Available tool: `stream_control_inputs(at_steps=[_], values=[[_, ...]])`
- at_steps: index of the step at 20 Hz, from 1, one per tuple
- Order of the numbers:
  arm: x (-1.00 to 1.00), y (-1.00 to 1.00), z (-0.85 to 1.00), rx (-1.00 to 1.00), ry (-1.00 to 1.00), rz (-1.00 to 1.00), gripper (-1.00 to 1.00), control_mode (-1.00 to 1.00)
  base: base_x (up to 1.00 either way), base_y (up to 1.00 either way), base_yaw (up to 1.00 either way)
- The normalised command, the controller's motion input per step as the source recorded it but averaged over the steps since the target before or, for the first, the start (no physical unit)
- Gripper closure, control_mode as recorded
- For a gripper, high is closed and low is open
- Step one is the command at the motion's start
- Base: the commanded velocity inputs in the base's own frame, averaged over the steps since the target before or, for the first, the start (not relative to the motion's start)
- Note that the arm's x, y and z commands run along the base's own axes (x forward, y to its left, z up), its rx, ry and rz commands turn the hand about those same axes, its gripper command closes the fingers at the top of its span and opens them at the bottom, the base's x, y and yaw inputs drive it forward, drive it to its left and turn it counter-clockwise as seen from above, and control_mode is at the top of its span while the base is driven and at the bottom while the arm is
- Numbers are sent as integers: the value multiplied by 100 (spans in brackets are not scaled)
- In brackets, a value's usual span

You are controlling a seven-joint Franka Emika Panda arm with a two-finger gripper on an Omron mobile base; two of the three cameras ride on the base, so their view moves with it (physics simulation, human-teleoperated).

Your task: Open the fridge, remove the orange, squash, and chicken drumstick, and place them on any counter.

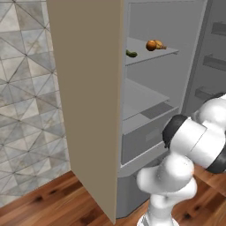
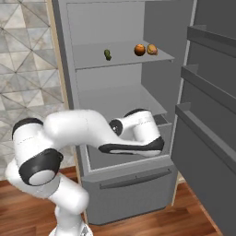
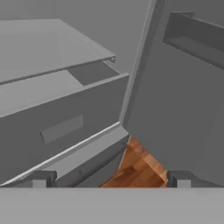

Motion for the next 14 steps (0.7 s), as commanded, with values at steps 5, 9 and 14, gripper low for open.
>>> stream_control_inputs(at_steps=[5, 9, 14], values=[[-6, 100, 100, 26, 12, 7, -100, -100, 0, 0, 0], [-32, 48, 100, 22, 23, 4, -100, -100, 0, 0, 0], [-18, 29, 100, 26, 39, 8, -100, -100, 0, 0, 0]])
